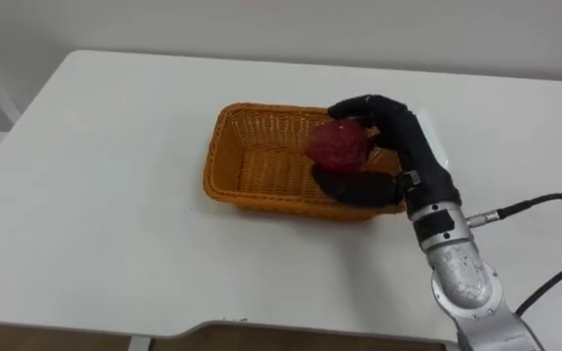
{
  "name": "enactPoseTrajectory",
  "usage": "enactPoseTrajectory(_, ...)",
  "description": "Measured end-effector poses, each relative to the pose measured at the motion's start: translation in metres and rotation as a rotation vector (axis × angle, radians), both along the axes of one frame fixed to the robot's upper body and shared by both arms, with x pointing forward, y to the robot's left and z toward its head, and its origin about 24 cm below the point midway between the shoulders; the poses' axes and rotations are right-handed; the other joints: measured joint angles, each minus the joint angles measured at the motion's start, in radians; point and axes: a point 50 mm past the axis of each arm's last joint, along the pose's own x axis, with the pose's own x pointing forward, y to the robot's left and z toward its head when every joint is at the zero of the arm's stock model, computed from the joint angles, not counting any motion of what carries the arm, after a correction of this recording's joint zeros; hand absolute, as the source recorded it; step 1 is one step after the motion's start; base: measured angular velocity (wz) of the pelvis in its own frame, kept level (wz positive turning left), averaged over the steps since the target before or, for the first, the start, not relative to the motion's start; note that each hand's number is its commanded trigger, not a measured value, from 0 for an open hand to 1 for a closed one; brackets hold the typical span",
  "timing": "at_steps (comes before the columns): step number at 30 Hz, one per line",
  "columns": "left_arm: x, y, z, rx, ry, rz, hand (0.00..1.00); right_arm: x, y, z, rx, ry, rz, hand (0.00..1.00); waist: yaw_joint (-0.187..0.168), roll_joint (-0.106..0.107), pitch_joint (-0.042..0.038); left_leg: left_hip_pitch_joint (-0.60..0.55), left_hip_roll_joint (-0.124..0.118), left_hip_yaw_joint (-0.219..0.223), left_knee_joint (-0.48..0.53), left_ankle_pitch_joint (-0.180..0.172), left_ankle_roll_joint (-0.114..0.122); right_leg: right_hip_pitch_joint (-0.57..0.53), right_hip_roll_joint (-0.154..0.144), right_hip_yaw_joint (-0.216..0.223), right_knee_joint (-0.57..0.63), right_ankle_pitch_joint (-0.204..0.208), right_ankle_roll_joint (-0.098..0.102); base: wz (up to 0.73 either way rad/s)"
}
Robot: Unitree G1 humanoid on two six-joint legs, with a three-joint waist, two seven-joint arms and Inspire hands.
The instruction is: Pick and place apple
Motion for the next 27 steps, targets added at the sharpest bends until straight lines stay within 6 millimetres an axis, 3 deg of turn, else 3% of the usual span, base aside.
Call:
enactPoseTrajectory(2,0.005,0.002,0.001,0.007,-0.003,-0.028,0.00,0.004,0.001,0.004,-0.004,-0.009,0.002,0.00,0.005,-0.012,0.0056,-0.008,0.000,-0.007,0.002,0.001,-0.001,-0.002,0.000,-0.009,0.000,0.000,0.000,0.09)
enactPoseTrajectory(7,0.004,0.003,0.001,0.013,0.018,-0.063,0.00,0.009,0.001,0.005,-0.013,-0.015,0.004,0.00,0.011,-0.022,0.0003,-0.015,-0.001,-0.023,0.008,0.001,-0.001,-0.005,-0.003,-0.034,-0.001,0.000,0.000,0.11)
enactPoseTrajectory(16,0.002,0.001,0.000,0.012,0.031,-0.075,0.00,0.009,-0.003,0.004,-0.040,-0.009,0.008,0.00,0.014,-0.014,0.0044,-0.005,-0.001,-0.020,-0.003,0.001,-0.001,0.001,-0.003,-0.038,-0.002,0.000,0.000,0.01)
enactPoseTrajectory(24,0.000,0.000,0.000,0.016,0.038,-0.081,0.00,0.010,-0.007,0.006,-0.040,-0.024,-0.028,0.00,0.001,-0.014,0.0017,0.007,-0.001,-0.020,-0.009,0.001,-0.001,0.011,-0.002,-0.035,-0.002,0.000,0.000,0.01)
enactPoseTrajectory(27,-0.002,0.001,0.000,0.018,0.039,-0.067,0.00,0.012,-0.019,0.009,-0.030,-0.044,-0.089,0.00,0.002,-0.019,-0.0020,0.017,-0.001,-0.023,-0.016,0.001,-0.001,0.018,-0.002,-0.035,-0.005,0.000,0.000,0.00)
